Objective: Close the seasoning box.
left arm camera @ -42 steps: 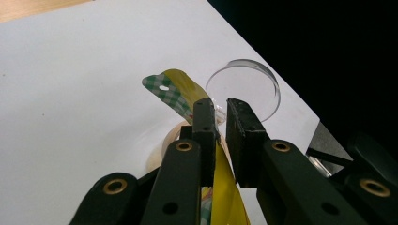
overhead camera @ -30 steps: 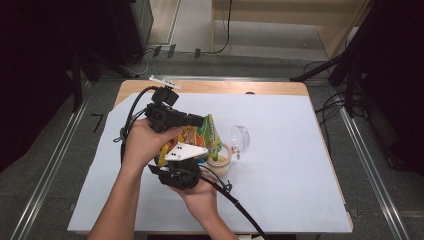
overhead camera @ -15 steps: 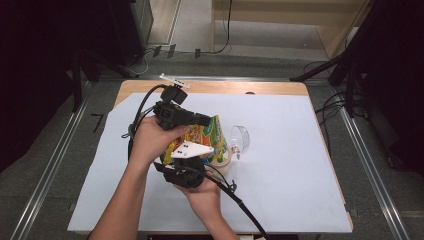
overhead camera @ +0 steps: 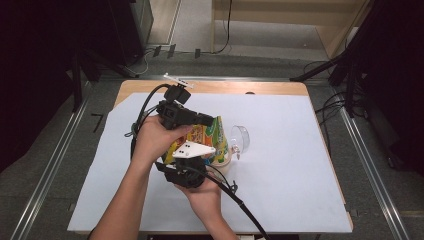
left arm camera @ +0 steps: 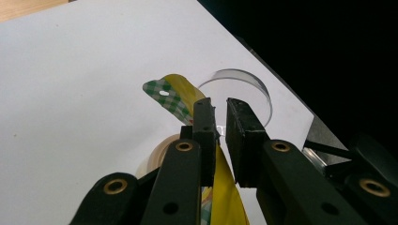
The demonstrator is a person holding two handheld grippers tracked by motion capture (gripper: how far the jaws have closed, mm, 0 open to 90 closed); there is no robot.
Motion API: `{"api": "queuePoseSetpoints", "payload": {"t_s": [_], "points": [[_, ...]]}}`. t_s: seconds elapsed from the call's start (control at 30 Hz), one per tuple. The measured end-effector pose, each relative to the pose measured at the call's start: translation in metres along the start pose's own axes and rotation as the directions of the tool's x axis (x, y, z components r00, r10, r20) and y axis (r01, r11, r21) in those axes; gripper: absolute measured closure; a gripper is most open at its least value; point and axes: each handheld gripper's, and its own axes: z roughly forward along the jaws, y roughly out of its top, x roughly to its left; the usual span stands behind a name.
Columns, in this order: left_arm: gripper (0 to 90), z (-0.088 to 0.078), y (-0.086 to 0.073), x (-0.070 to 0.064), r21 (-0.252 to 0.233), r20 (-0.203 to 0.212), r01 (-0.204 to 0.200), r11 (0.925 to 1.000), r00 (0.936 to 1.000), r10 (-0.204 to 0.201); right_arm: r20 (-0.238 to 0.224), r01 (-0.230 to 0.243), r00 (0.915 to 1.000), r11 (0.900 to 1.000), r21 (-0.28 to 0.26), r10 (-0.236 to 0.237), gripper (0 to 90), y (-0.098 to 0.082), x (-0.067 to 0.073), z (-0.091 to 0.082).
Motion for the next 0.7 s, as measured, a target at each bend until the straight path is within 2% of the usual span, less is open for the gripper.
{"api": "queuePoseSetpoints", "payload": {"t_s": [0.2, 0.7], "points": [[82.7, 0.0003, 0.0007, -0.0068, 0.002, -0.005, -0.025, 0.9997, 0.9997, 0.025, 0.003, -0.002, 1.0000, 1.000, -0.009, 0.002, 73.3, 0.0006, -0.0003, -0.0013], [82.6, -0.0023, 0.0001, -0.0058, -0.008, -0.007, -0.019, 0.9998, 0.9998, 0.019, 0.000, 0.009, 1.0000, 1.000, -0.019, -0.009, 73.5, 0.0007, -0.0013, 0.0011]]}}
